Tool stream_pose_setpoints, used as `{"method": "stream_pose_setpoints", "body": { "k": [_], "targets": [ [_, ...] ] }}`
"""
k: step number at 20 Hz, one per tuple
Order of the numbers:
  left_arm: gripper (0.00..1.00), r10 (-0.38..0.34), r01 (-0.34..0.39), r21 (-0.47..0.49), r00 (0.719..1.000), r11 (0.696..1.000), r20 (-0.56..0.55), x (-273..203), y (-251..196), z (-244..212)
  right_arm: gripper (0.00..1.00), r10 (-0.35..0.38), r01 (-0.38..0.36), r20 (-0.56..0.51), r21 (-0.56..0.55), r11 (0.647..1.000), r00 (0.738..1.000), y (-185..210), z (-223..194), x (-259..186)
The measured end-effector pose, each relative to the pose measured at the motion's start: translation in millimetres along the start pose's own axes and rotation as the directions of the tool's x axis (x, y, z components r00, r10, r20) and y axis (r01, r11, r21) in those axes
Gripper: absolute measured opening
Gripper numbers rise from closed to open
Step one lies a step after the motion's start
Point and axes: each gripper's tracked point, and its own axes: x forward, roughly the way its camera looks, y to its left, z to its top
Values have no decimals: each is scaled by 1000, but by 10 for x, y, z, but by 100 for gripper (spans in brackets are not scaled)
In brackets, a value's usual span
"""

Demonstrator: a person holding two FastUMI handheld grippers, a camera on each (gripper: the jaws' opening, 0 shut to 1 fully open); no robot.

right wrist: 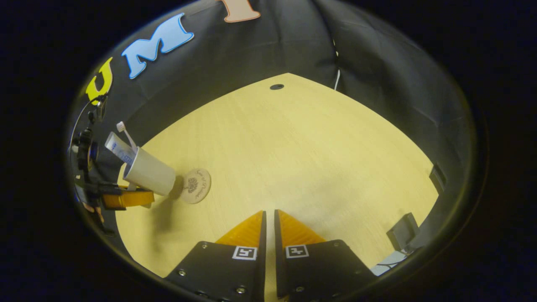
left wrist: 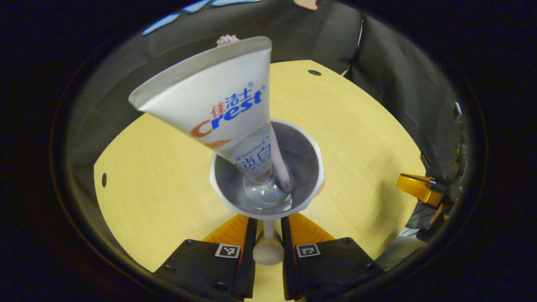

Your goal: Put the toothbrush and toothpaste on the desktop into the cup, then pick up the cup and place it on the coaster on the desktop.

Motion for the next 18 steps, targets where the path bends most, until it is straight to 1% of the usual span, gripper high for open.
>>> {"method": "stream_pose_setpoints", "body": {
  "k": [5, 13, 16, 17, 18],
  "targets": [
    [34, -23, 23, 24, 1000, 999, -21, 128, -180, 42, 10, -14, 14, 2, 26, 1000, 1000, -122, 23, -28],
    [34, -43, 46, 35, 997, 998, -62, 202, -396, -2, 10, -37, 39, -20, 73, 997, 999, -380, -52, -41],
    [34, -32, 35, 41, 997, 999, -74, 250, -417, -50, 10, -43, 45, -23, 85, 995, 999, -444, -52, -44],
    [33, -19, 23, 50, 997, 999, -74, 270, -404, -63, 10, -45, 47, -25, 90, 995, 999, -465, -63, -48],
    [34, 1, 4, 68, 997, 998, -73, 279, -393, -60, 10, -46, 49, -28, 96, 994, 999, -476, -64, -60]
  ]
}}
